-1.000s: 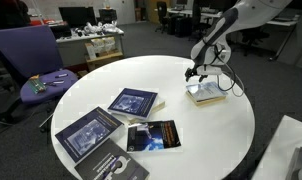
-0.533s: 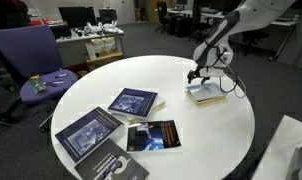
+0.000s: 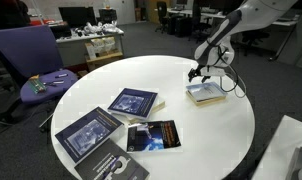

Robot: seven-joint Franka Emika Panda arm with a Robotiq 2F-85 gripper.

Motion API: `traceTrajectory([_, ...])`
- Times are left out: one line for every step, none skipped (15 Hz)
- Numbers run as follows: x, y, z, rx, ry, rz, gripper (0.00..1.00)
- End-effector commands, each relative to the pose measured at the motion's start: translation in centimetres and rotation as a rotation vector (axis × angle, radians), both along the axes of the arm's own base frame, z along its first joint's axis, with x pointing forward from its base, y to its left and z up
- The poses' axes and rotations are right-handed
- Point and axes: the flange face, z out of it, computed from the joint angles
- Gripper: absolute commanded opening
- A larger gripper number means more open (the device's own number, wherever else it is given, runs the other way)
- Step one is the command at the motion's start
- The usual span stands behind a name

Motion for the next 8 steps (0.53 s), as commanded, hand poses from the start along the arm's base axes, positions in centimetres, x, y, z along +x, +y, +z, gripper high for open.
traceTrajectory([-0.35,-0.06,0.91,-0.013,-0.039,0.018,1.00])
traceTrajectory([-0.31,0.05,0.80,-0.013,-0.040,0.019,1.00])
traceTrajectory([-0.30,0.15,0.70,-0.010,-0.040,0.021,1.00])
traceTrajectory([-0.30,0.23,0.58,-0.007,-0.041,0.022,1.00])
traceTrajectory([-0.31,0.34,0.46,-0.004,-0.040,0.023,1.00])
traceTrajectory([-0.32,0.41,0.35,0.001,-0.040,0.025,1.00])
traceTrajectory([-0.37,0.42,0.27,0.004,-0.040,0.025,1.00])
traceTrajectory([-0.41,0.42,0.18,0.006,-0.039,0.025,1.00])
